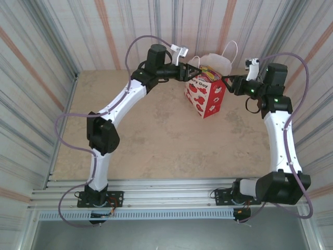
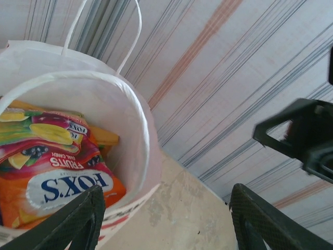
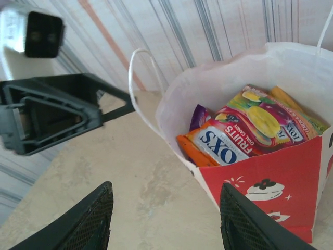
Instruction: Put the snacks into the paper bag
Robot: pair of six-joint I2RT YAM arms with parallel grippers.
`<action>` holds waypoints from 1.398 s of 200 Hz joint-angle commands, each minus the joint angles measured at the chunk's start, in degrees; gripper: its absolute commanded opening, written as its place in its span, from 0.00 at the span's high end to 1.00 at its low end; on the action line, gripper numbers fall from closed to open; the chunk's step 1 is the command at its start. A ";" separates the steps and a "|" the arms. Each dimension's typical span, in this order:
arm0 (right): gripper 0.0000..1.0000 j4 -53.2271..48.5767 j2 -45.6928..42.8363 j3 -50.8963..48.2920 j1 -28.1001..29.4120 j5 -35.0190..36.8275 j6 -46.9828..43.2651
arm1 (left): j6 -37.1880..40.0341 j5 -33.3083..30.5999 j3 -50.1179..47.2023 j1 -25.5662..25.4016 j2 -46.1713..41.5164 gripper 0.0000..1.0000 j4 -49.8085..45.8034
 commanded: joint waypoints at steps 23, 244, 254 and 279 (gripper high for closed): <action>0.44 1.51 -5.50 -4.23 -0.55 -0.37 1.67 | -2.68 1.89 8.10 -0.76 6.88 0.31 2.93; 0.41 2.42 -8.09 -7.57 -3.19 2.69 9.27 | 15.37 -0.94 -13.28 3.27 -20.92 1.00 -21.91; 0.42 0.76 -7.09 -6.72 -3.25 3.64 10.85 | 16.94 -1.84 -15.64 3.70 -22.95 1.00 -23.07; 0.42 -0.06 -4.59 -4.96 -2.68 2.12 13.23 | 19.88 -3.95 -20.95 4.89 -27.60 1.00 -24.71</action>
